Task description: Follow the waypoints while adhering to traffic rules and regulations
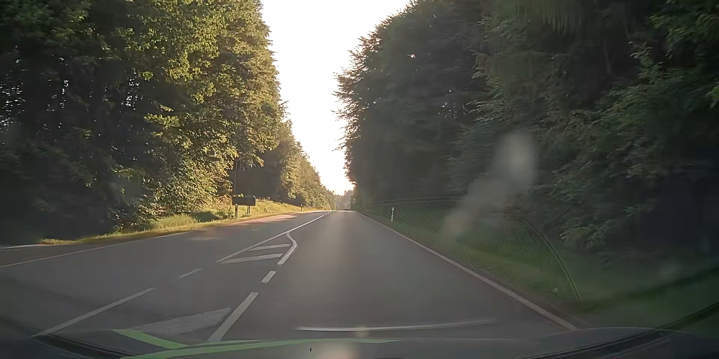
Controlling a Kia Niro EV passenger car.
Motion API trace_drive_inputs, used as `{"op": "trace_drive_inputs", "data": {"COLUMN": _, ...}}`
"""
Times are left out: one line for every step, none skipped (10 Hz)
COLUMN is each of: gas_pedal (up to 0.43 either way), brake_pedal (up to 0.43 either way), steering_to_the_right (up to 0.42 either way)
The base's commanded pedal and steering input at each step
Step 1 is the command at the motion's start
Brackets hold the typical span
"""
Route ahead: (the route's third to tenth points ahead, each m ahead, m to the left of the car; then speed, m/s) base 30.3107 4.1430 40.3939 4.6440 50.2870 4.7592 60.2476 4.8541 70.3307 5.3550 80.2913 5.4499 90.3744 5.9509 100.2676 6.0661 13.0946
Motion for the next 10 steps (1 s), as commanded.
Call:
{"op": "trace_drive_inputs", "data": {"gas_pedal": 0.35, "brake_pedal": 0.0, "steering_to_the_right": -0.013}}
{"op": "trace_drive_inputs", "data": {"gas_pedal": 0.35, "brake_pedal": 0.0, "steering_to_the_right": -0.012}}
{"op": "trace_drive_inputs", "data": {"gas_pedal": 0.35, "brake_pedal": 0.0, "steering_to_the_right": -0.011}}
{"op": "trace_drive_inputs", "data": {"gas_pedal": 0.35, "brake_pedal": 0.0, "steering_to_the_right": -0.011}}
{"op": "trace_drive_inputs", "data": {"gas_pedal": 0.35, "brake_pedal": 0.0, "steering_to_the_right": -0.011}}
{"op": "trace_drive_inputs", "data": {"gas_pedal": 0.35, "brake_pedal": 0.0, "steering_to_the_right": -0.01}}
{"op": "trace_drive_inputs", "data": {"gas_pedal": 0.35, "brake_pedal": 0.0, "steering_to_the_right": -0.007}}
{"op": "trace_drive_inputs", "data": {"gas_pedal": 0.35, "brake_pedal": 0.0, "steering_to_the_right": -0.004}}
{"op": "trace_drive_inputs", "data": {"gas_pedal": 0.35, "brake_pedal": 0.0, "steering_to_the_right": -0.004}}
{"op": "trace_drive_inputs", "data": {"gas_pedal": 0.35, "brake_pedal": 0.0, "steering_to_the_right": -0.004}}
